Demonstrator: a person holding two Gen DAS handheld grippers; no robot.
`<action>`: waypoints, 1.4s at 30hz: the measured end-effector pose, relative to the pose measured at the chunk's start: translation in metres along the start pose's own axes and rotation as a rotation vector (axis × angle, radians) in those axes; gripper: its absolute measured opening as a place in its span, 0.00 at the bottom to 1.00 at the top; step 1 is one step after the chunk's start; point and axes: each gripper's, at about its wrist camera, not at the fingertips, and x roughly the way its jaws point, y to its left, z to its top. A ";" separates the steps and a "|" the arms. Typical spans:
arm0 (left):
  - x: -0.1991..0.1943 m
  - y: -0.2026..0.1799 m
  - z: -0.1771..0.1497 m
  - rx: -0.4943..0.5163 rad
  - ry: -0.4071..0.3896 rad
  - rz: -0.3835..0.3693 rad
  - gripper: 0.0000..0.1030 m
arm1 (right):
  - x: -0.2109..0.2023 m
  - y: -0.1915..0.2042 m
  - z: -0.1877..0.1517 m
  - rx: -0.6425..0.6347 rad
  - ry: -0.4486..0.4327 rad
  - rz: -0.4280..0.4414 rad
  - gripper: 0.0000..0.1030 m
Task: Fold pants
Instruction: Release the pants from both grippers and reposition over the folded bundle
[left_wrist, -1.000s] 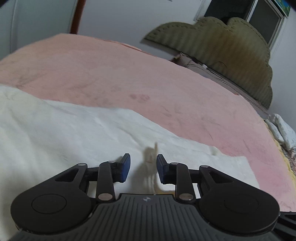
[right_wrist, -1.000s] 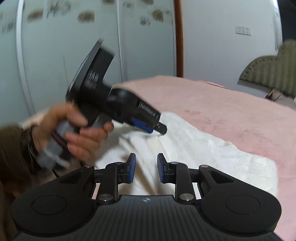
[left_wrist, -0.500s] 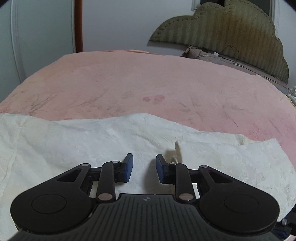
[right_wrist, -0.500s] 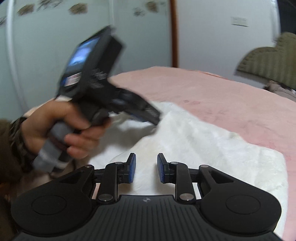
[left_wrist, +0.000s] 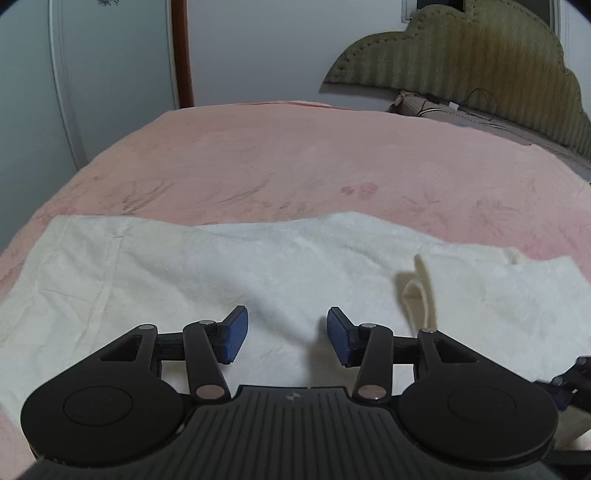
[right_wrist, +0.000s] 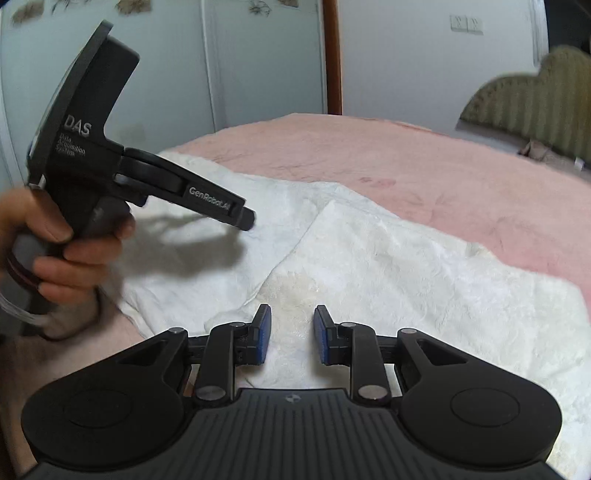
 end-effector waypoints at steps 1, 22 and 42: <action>-0.002 0.004 -0.002 -0.008 -0.004 0.000 0.52 | 0.001 -0.004 0.002 0.016 -0.009 0.007 0.24; -0.037 0.099 -0.027 -0.205 -0.012 0.031 0.53 | -0.008 0.051 0.017 -0.169 -0.055 0.122 0.24; -0.098 0.250 -0.069 -0.712 -0.089 0.006 0.54 | 0.056 0.178 0.040 -0.560 -0.079 0.263 0.24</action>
